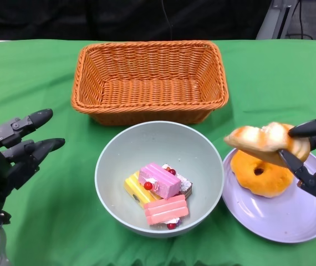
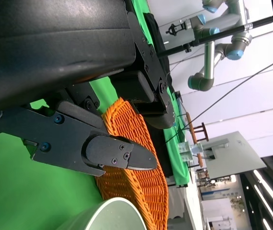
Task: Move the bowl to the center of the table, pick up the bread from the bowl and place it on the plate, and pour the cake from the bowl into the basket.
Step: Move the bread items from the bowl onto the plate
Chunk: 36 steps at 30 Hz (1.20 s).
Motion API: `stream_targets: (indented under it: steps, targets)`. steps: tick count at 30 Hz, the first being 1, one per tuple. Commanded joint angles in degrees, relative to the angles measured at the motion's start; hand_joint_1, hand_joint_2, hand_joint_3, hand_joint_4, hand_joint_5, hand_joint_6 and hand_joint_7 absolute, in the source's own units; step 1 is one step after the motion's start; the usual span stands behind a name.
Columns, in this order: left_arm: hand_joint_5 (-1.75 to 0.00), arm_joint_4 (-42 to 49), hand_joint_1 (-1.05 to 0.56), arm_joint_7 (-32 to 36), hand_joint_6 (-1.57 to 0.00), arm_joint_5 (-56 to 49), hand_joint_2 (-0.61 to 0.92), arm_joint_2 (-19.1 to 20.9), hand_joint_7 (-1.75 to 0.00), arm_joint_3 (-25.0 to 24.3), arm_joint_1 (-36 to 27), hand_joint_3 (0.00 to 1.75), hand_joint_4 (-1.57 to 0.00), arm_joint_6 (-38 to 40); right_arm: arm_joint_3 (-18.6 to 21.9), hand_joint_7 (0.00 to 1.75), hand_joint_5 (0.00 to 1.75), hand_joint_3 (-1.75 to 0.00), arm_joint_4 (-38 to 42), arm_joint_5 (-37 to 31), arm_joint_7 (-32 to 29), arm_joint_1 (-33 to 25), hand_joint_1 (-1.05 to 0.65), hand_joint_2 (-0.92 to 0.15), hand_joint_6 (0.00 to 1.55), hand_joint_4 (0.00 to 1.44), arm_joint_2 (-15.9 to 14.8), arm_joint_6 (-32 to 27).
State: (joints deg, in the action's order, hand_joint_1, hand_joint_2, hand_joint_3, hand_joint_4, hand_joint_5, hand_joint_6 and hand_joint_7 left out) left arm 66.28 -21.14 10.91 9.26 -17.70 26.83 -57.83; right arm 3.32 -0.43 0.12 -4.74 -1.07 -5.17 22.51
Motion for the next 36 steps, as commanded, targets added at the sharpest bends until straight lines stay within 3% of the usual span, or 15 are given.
stream_targets:
  steps: [1, 6, 13, 20, 24, 36]
  targets:
    - [-0.05, 0.12, -0.49, -0.17, -0.91, 0.04, 0.92, 0.74, 0.0, 0.04, 0.04, 0.18, -1.15, 0.05, 1.12, 1.31, 1.72, -0.5, -6.42, 4.57, 1.22, -1.75, 0.05, -0.78, 0.54, 0.53, 0.62, -10.42]
    - [-0.05, 0.18, -0.49, -0.16, -0.91, -0.15, 0.92, 0.73, 0.0, 0.06, -0.02, 0.18, -1.16, -0.35, 2.56, 1.33, 1.75, -0.36, -12.07, 11.42, 3.64, -2.35, 0.03, -0.91, 0.47, 0.47, 0.46, -22.55]
    - [-0.05, 0.22, -0.49, 0.22, -0.9, -0.82, 0.92, 1.01, 0.0, 0.34, -0.14, 0.19, -1.15, -0.49, 6.08, 1.37, 1.75, -0.39, -16.35, 19.97, 5.57, -1.31, 0.0, -0.92, 0.4, 0.46, -0.53, -37.06]
    - [-0.04, 0.13, -0.48, -0.46, -0.9, -0.2, 0.92, 0.82, 0.0, 0.05, -0.08, 0.18, -1.15, -0.03, 10.14, 1.44, 1.75, -0.45, -16.94, 24.1, 4.46, 0.7, 0.05, -0.92, 0.32, 0.41, -1.45, -47.72]
    - [-0.04, 0.04, -0.48, -0.79, -0.9, 0.02, 0.92, 0.79, 0.0, -0.06, -0.13, 0.18, -1.15, -0.06, 12.57, 1.46, 1.75, -0.57, -17.97, 25.35, 1.22, 2.42, 0.03, -0.92, 0.24, 0.33, -3.02, -59.03]
    - [-0.03, -0.15, -0.48, -0.54, -0.89, -0.52, 0.92, 0.95, 0.0, 0.32, -0.37, 0.19, -1.15, -0.3, 16.12, 1.42, 1.75, -0.56, -14.32, 26.09, 2.65, 5.6, -0.02, -0.92, 0.19, 0.27, -6.17, -72.47]
